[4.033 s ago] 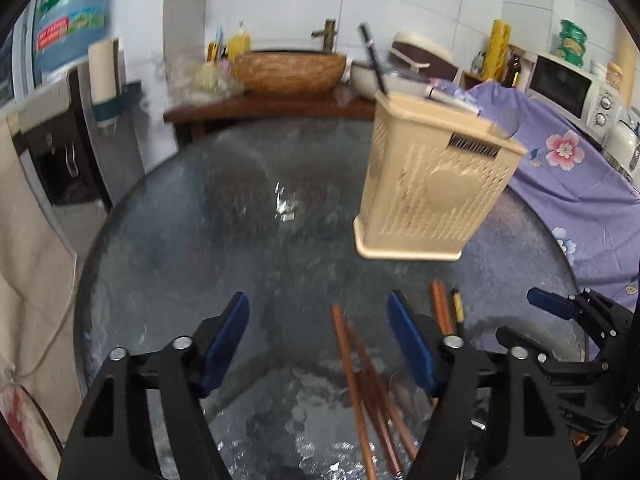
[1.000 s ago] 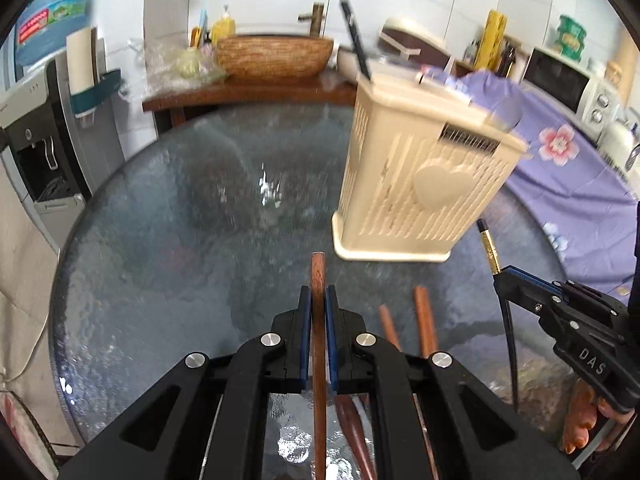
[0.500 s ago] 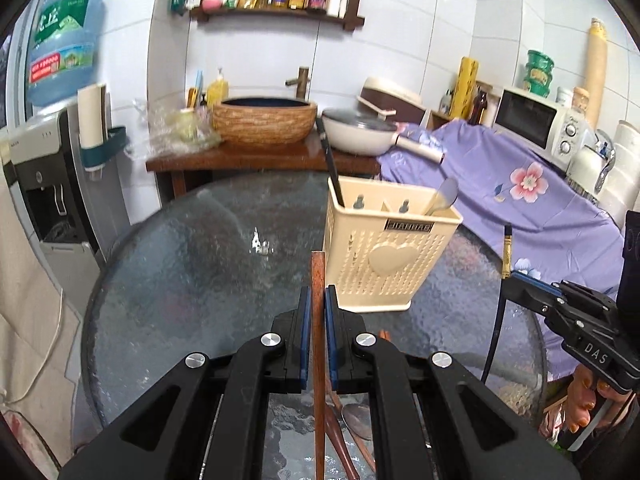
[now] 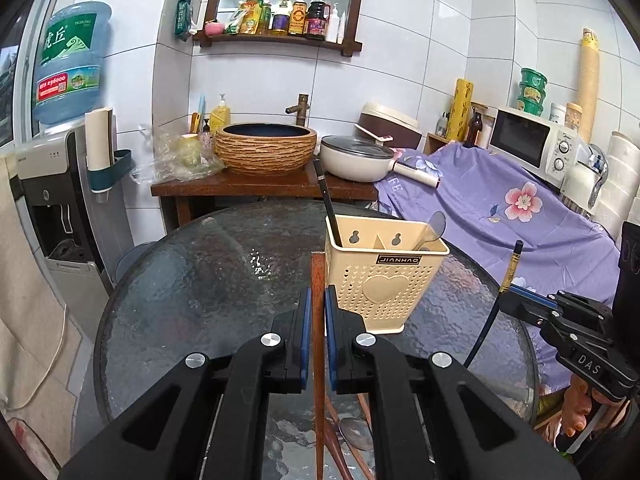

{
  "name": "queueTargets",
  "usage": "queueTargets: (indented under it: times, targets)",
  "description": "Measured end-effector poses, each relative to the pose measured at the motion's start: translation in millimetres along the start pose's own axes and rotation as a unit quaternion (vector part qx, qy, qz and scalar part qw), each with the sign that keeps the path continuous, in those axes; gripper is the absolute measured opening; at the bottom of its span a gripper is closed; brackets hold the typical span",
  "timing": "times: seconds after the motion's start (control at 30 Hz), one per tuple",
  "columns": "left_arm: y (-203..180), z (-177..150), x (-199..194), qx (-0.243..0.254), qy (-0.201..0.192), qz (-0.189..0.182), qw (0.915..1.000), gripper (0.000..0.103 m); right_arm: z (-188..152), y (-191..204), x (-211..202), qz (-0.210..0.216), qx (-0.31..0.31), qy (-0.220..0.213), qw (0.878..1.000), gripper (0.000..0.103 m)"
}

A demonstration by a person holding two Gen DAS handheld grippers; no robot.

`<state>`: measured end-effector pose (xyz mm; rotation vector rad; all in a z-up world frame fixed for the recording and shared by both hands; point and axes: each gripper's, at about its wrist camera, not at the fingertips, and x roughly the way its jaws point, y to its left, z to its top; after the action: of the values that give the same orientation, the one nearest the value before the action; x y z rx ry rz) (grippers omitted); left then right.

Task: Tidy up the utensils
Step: 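Carry both chopsticks upright to the basket and release them inside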

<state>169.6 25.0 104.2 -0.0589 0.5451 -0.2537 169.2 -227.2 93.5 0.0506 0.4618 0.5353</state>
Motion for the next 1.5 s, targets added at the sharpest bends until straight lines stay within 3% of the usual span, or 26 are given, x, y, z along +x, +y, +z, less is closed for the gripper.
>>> queueTargets:
  times: [0.57, 0.93, 1.03, 1.27, 1.37, 1.5]
  targets:
    - [-10.9, 40.2, -27.8, 0.008, -0.05, -0.02, 0.9985, 0.007, 39.0, 12.0, -4.1, 0.008, -0.011, -0.016, 1.0, 0.007]
    - [-24.6, 127.7, -53.1, -0.024, -0.124, -0.055, 0.9905, 0.007, 113.0, 13.5, -18.8, -0.01, -0.016, -0.071, 0.997, 0.007]
    - [-27.7, 151.2, -54.6, -0.032, -0.153, -0.04, 0.9869, 0.007, 137.9, 12.0, -23.2, -0.028, -0.019, -0.101, 0.994, 0.007]
    - [-33.5, 174.2, -17.9, -0.052, -0.195, -0.016, 0.9792, 0.007, 166.7, -1.1, -3.7, -0.07, -0.017, -0.14, 0.988, 0.007]
    - [-33.9, 166.6, 5.7, -0.061, -0.195, -0.005, 0.9789, 0.007, 165.5, -8.5, 12.5, -0.087, -0.019, -0.138, 0.986, 0.007]
    - [-30.3, 152.6, 38.0, -0.071, -0.162, 0.004, 0.9843, 0.007, 145.5, -24.9, 37.4, -0.096, -0.003, -0.114, 0.989, 0.007]
